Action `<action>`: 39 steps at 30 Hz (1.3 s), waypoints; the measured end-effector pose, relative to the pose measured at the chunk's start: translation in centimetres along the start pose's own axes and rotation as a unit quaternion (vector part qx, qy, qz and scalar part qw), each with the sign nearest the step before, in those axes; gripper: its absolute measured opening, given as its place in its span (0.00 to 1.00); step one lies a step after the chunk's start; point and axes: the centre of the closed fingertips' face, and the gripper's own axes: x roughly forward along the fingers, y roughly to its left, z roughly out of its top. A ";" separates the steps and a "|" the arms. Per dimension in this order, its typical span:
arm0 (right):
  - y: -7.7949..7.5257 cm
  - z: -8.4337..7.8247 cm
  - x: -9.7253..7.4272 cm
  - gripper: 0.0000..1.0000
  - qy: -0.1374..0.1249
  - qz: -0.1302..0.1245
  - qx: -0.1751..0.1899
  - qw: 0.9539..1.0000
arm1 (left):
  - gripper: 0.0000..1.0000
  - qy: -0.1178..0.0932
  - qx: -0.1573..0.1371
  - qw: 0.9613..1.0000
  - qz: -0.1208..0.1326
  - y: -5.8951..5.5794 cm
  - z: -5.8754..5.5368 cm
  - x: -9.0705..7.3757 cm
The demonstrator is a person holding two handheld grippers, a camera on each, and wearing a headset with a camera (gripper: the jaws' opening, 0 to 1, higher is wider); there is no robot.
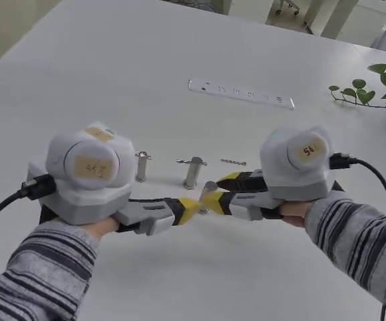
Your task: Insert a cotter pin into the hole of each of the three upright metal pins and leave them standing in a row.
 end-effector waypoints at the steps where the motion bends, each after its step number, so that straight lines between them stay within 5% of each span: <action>1: 0.0 -0.1 -0.2 0.22 0.002 0.003 -0.001 1.000 | 0.98 -0.001 0.000 1.000 0.000 0.0 0.0 0.0; 8: -1.2 -0.9 -1.5 0.24 0.031 0.006 -0.023 0.999 | 0.99 -0.004 0.000 1.000 0.001 -0.1 0.2 0.0; 17: -4.6 -1.3 -2.1 0.23 0.068 -0.003 -0.062 0.996 | 0.99 -0.011 0.001 1.000 -0.004 -0.3 0.4 0.1; 30: -8.7 -2.4 -0.3 0.20 0.126 -0.006 -0.113 0.986 | 0.98 -0.016 0.004 1.000 -0.010 -0.7 0.7 0.1; 39: -11.3 -2.3 1.0 0.16 0.140 -0.012 -0.123 0.982 | 0.98 -0.015 0.002 1.000 -0.008 -0.5 0.4 0.2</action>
